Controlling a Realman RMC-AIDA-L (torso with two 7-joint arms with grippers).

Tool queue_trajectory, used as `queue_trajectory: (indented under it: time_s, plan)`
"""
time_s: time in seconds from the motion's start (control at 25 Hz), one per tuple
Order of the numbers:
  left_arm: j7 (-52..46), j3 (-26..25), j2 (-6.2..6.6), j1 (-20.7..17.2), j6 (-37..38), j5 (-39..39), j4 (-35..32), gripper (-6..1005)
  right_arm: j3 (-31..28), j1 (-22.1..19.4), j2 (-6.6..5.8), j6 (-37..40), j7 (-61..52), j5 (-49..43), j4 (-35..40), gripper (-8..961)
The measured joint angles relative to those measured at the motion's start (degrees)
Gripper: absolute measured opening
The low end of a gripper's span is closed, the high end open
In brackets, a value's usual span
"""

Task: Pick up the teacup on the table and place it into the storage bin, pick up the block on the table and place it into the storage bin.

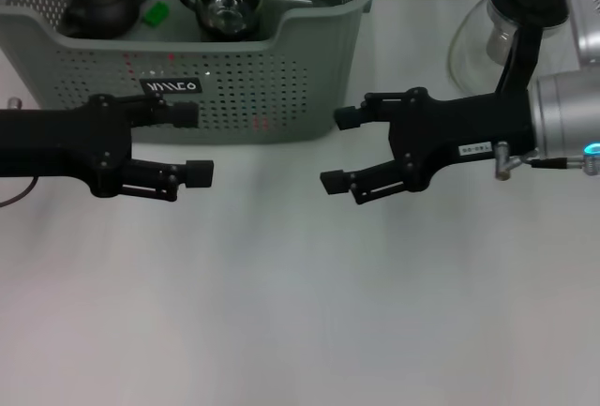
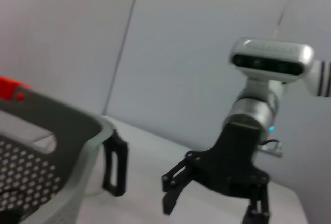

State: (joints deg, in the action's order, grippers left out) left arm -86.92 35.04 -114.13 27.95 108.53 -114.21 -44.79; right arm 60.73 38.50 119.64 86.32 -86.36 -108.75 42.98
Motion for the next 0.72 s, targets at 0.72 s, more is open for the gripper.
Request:
queue_trajectory:
  time_s: [0.72]
  plan:
    - [6.06, 0.72, -1.53, 0.22, -14.47, -8.91, 2.68, 952, 7.31, 4.23, 0.91, -8.81, 4.92, 0.08, -7.88, 956]
